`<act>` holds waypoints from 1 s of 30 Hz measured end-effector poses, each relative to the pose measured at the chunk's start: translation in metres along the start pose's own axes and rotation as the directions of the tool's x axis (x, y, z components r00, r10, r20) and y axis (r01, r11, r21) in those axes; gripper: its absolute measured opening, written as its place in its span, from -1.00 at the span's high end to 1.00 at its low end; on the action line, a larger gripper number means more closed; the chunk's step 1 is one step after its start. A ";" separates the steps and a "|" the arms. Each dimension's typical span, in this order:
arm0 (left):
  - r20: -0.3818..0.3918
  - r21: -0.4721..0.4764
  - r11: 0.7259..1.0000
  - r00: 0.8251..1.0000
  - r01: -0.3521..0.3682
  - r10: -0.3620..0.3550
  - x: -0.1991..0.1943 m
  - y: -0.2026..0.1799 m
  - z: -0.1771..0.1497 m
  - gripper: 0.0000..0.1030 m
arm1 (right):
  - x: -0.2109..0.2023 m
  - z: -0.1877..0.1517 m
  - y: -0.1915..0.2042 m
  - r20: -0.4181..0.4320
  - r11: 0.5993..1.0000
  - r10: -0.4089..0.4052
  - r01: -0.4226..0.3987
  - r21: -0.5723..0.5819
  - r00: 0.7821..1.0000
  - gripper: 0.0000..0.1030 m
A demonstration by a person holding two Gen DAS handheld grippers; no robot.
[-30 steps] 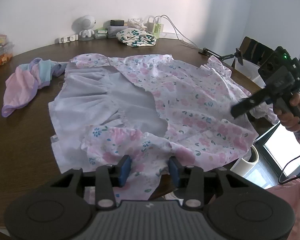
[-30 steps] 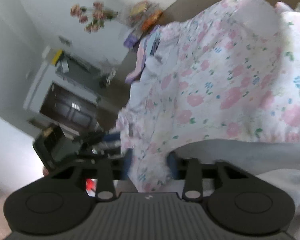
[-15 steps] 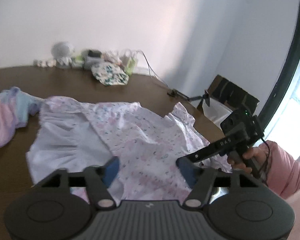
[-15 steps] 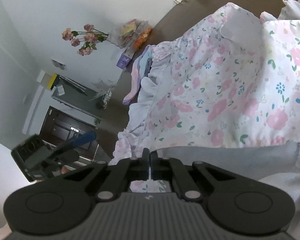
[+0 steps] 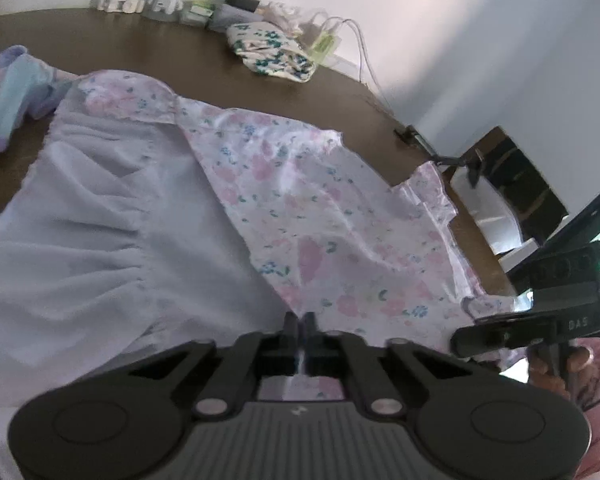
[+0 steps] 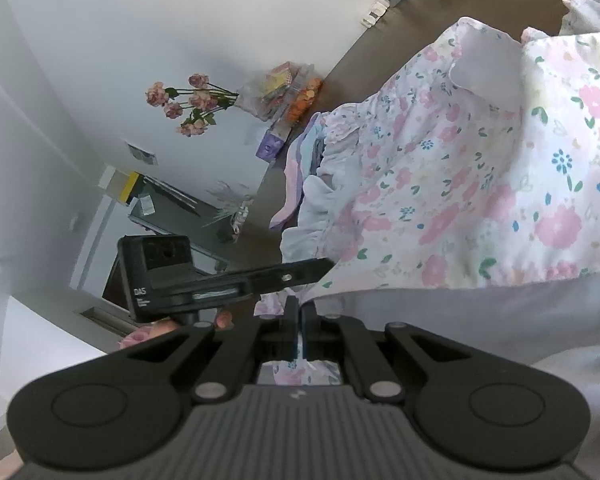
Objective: Fold clothes
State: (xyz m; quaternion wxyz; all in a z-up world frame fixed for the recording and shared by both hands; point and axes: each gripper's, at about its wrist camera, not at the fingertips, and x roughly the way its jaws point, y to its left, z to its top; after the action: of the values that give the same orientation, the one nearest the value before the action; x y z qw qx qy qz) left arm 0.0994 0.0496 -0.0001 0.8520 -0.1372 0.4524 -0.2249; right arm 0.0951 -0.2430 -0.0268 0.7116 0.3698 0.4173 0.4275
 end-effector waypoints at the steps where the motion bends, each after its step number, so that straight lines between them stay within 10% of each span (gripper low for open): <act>1: 0.010 0.005 1.000 1.000 0.002 -0.002 0.000 -0.001 -0.001 0.99 | 0.001 -0.001 0.000 -0.012 1.000 -0.008 0.008 -0.012 1.000 0.86; 4: 0.029 0.008 1.000 1.000 0.012 -0.013 0.002 -0.002 -0.002 0.99 | 0.005 -0.004 0.000 -0.051 0.998 -0.037 0.034 -0.047 0.998 0.36; 11: 0.079 -0.051 0.998 0.996 0.046 -0.042 -0.002 0.009 -0.001 0.99 | 0.023 -0.010 0.007 -0.186 0.982 -0.124 0.093 -0.165 0.975 0.31; 16: 0.089 -0.039 0.999 0.996 -0.013 0.017 -0.008 0.007 0.002 0.97 | 0.011 0.000 0.018 -0.095 0.984 -0.088 0.071 -0.165 0.992 0.93; 20: 0.094 0.035 0.995 0.991 -0.094 0.090 -0.025 -0.008 0.003 -0.05 | 0.004 0.002 0.027 -0.034 0.976 -0.127 0.118 -0.184 0.991 0.94; 24: 0.084 0.143 0.989 0.995 0.036 -0.048 -0.038 -0.045 0.013 -0.21 | 0.012 -0.016 0.052 0.019 0.900 -0.282 0.271 -0.341 0.959 0.94; 30: -0.125 0.481 0.876 0.991 0.026 0.039 0.011 -0.135 0.034 -0.21 | 0.017 -0.046 0.075 0.137 0.779 -0.408 0.423 -0.463 0.903 0.94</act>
State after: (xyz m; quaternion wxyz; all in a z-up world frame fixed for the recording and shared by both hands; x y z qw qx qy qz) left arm 0.0984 -0.0712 0.0704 0.8286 0.0955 0.4374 -0.3361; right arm 0.0355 -0.1921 0.0172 0.8634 0.0862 0.3583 0.3447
